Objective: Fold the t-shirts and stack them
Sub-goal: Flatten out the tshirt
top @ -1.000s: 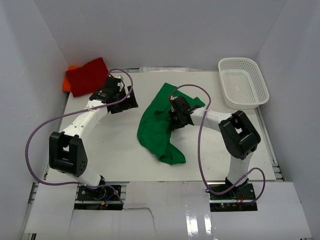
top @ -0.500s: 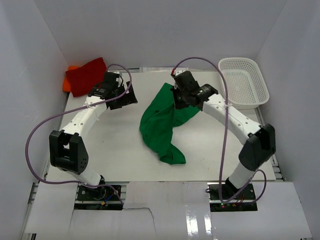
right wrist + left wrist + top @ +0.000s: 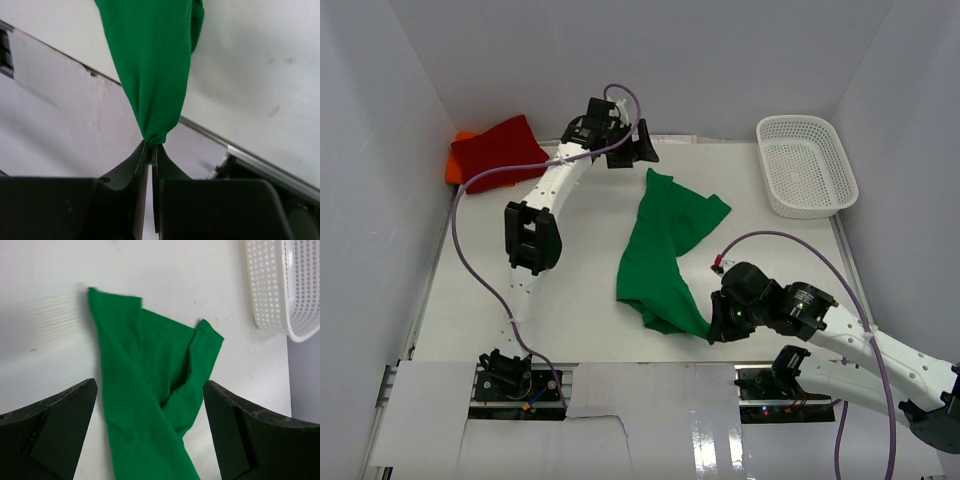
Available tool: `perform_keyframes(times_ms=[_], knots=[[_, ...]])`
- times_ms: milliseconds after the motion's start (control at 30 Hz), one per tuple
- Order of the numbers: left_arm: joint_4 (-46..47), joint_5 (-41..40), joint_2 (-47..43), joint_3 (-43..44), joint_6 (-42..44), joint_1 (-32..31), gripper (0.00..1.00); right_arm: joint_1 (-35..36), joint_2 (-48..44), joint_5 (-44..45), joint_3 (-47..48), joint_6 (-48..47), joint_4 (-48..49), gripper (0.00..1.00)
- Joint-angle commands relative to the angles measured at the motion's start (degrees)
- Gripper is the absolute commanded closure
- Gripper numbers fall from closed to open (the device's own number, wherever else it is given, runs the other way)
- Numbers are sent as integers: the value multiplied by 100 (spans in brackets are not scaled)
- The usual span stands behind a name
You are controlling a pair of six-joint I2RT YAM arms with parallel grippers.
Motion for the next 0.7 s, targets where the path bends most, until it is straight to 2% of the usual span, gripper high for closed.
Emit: perform_keyframes(times_ms=[0,133,200,300,400,467,667], knots=[[-216,642,228,596,96,-395,2,321,-505,106,-120,1081,-227,92],[399,809,238,-282,131,-580,3,418,-304,292,-68,1029,-236,92],[489,845,369,-258,201,-694,3,427,-42,283,-16,898,-122,92],[314,346,641,-12,499,-967,3,445,179,274,28,801,124,92],[295,-409,791,86,693,-1151,3,488,241,239,29,792,309,92],[321,-1040,870,147,825,-1204,7,506,233,239,2,809,370,92],[839,-2089,1055,104,1185,-1451,12,524,189,274,-7,853,379,92]])
